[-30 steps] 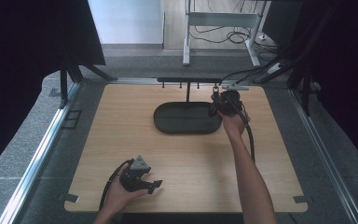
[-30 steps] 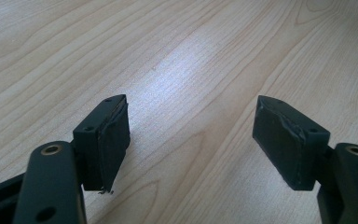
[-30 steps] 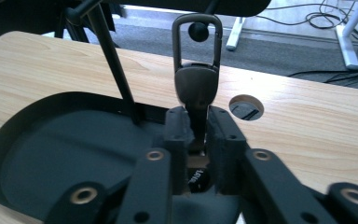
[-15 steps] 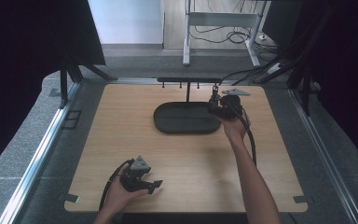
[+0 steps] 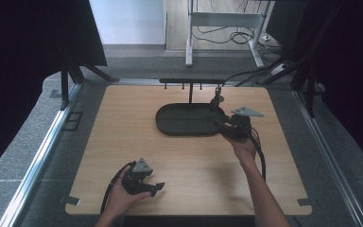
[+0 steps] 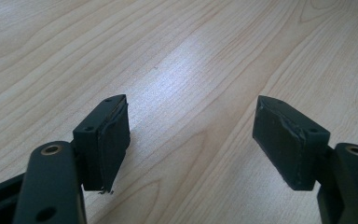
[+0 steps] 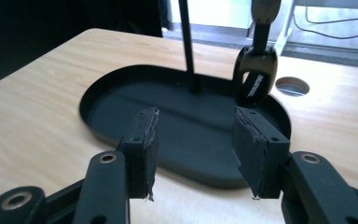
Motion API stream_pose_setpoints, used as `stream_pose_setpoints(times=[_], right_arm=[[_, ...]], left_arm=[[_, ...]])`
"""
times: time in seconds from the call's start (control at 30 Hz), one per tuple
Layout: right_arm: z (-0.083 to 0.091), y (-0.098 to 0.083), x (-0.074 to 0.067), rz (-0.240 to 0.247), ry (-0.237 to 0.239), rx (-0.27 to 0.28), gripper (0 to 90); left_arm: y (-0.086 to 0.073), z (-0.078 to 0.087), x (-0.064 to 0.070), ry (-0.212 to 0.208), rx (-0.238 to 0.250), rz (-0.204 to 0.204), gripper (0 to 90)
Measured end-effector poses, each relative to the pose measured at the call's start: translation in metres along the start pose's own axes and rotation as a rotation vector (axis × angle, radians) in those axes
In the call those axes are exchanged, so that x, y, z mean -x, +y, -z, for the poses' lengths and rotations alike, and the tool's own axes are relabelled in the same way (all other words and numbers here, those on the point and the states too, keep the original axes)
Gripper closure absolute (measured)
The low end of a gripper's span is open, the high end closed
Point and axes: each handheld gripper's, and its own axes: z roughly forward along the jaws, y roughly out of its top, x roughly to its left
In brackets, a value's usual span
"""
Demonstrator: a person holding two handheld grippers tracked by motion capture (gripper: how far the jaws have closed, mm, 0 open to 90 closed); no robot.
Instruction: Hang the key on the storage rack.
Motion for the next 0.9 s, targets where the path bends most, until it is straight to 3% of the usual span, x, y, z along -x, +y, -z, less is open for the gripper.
stream_pose_setpoints(times=[0.3,0.5,0.67,0.9], right_arm=[[0.031,-0.043,-0.008,0.018,0.065,-0.026,49.1],[0.046,-0.070,-0.010,0.011,0.079,-0.033,49.1],[0.051,-0.085,-0.008,0.013,0.085,-0.054,49.1],[0.055,-0.092,-0.010,0.035,0.096,-0.075,49.0]], left_arm=[[0.000,-0.001,0.001,0.004,-0.006,-0.005,28.1],[0.000,-0.001,0.002,0.006,-0.008,-0.004,28.0],[0.000,-0.001,0.002,0.007,-0.007,-0.005,28.1],[0.003,0.007,0.002,0.014,0.019,-0.005,28.0]])
